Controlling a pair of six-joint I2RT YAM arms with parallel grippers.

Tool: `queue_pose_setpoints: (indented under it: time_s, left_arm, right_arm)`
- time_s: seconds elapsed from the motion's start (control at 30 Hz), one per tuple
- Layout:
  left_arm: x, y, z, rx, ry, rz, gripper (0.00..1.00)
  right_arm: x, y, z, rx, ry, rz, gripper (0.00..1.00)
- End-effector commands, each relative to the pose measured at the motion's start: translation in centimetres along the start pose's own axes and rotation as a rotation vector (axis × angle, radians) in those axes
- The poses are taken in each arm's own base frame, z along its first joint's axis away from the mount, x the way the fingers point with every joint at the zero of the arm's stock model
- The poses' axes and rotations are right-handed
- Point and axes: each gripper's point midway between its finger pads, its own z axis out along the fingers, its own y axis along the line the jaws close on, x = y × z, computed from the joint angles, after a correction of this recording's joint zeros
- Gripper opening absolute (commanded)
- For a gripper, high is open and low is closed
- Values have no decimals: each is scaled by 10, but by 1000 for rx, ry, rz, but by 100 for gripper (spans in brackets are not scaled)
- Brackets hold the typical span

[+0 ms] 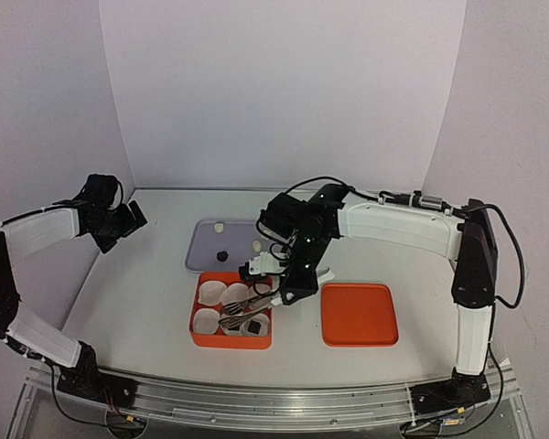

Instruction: Pack the chocolate

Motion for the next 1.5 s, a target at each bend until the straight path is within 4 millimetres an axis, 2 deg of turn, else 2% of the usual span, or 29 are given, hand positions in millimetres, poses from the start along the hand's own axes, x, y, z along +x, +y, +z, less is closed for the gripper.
queue_pose_setpoints:
  time_s: [0.0,0.37,0.47,0.57,0.67,0.9,1.03,1.47]
  left_arm:
    - [-15,-14,-3,38,-41,14,100]
    - [-19,-17,-1,43,-46,22,100]
    - [-19,-17,0,42,-45,23,100]
    - [-19,-18,0,46,-45,22,100]
    - [-19,-20,-1,54,-44,20,100]
    - [-15,-18,2,50,-31,13,100]
    - [-13,-16,5,41,-20,8,100]
    - [-10,-14,18,5,11,9,100]
  right_arm:
    - [-18,-3,-37,59,-83,-28,32]
    - [-30,2,-78,91,-186,-61,32]
    - [-37,-4,-86,119,-208,-55,32]
    - [-46,-37,-93,248,-216,21,31]
    - [-45,-72,-96,325,-213,110,31]
    - [-40,-136,-81,358,-220,180,32]
    - [-31,-163,-68,346,-226,202,32]
    - [-15,-166,-26,213,-220,120,36]
